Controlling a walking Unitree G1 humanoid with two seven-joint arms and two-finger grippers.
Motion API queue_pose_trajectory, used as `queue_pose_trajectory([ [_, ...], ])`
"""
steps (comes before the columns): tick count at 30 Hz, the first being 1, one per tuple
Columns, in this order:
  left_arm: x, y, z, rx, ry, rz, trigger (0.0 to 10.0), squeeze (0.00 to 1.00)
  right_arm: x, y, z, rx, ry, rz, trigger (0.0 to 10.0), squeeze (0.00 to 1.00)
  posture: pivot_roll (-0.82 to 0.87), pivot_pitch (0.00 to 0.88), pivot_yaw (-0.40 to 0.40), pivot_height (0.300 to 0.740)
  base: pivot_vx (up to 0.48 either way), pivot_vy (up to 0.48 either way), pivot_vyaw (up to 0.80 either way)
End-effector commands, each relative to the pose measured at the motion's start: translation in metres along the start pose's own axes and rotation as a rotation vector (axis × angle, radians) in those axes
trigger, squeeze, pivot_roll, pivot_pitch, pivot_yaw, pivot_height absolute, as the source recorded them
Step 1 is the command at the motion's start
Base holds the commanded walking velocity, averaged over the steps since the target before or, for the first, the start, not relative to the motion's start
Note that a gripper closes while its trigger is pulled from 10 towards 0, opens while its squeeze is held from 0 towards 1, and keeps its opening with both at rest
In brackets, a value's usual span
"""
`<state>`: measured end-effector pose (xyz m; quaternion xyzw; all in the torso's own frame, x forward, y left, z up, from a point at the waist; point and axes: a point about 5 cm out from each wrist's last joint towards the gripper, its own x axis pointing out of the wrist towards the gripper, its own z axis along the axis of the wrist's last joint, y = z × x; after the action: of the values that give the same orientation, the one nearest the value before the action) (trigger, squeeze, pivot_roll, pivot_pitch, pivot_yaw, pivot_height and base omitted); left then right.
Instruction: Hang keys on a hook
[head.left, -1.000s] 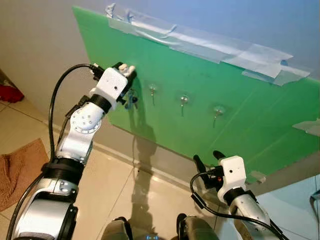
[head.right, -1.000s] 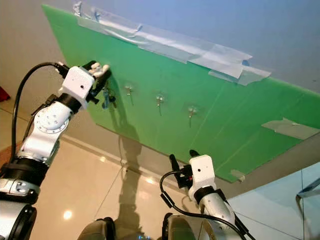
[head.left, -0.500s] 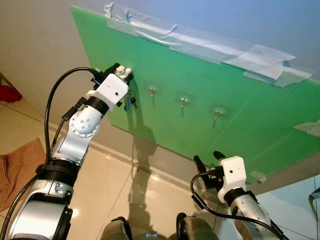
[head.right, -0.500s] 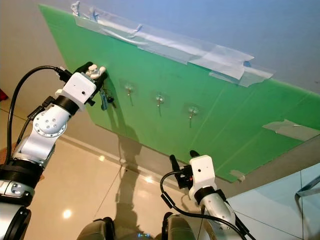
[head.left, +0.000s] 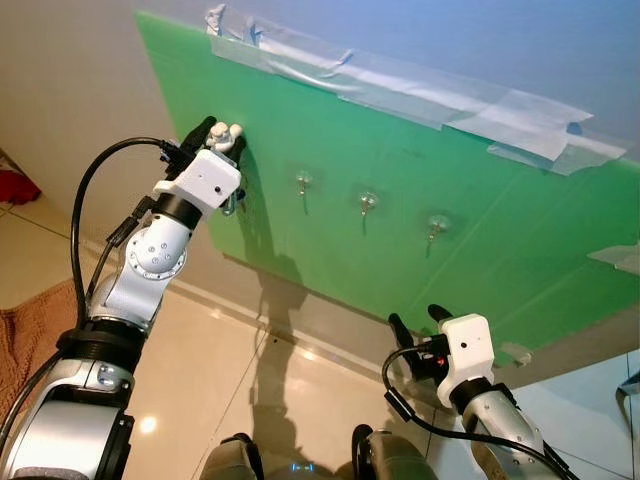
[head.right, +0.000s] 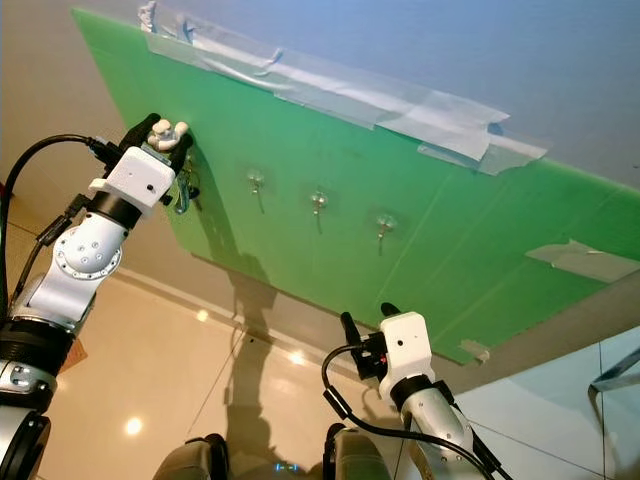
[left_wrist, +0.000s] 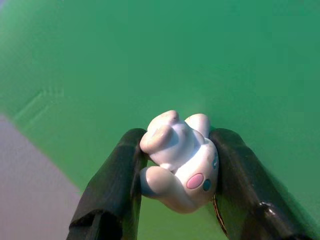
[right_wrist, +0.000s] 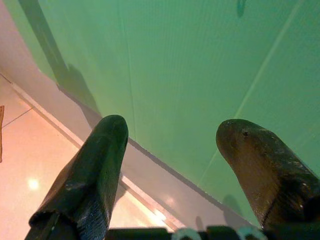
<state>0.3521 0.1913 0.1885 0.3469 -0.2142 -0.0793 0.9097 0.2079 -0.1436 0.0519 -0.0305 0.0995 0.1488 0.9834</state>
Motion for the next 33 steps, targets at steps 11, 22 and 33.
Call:
queue_pose_trajectory([
  [11, -0.012, -0.001, -0.050, -0.590, 0.350, 0.276, 0.0, 0.00, -0.003, -0.002, -0.004, 0.003, 0.024, 0.001, 10.0, 0.00, -0.19, 0.179, -0.033, 0.740, 0.000, 0.000, 0.00],
  [22, -0.008, -0.004, -0.038, -0.469, 0.288, 0.229, 0.0, 0.00, -0.005, -0.002, -0.005, 0.002, 0.030, -0.001, 10.0, 0.00, -0.19, 0.183, -0.031, 0.740, 0.000, 0.000, 0.00],
  [33, -0.002, -0.014, -0.014, -0.204, 0.159, 0.129, 0.0, 0.00, -0.004, -0.001, -0.005, 0.008, 0.030, -0.002, 10.0, 0.00, -0.19, 0.188, -0.026, 0.740, 0.000, 0.000, 0.00],
])
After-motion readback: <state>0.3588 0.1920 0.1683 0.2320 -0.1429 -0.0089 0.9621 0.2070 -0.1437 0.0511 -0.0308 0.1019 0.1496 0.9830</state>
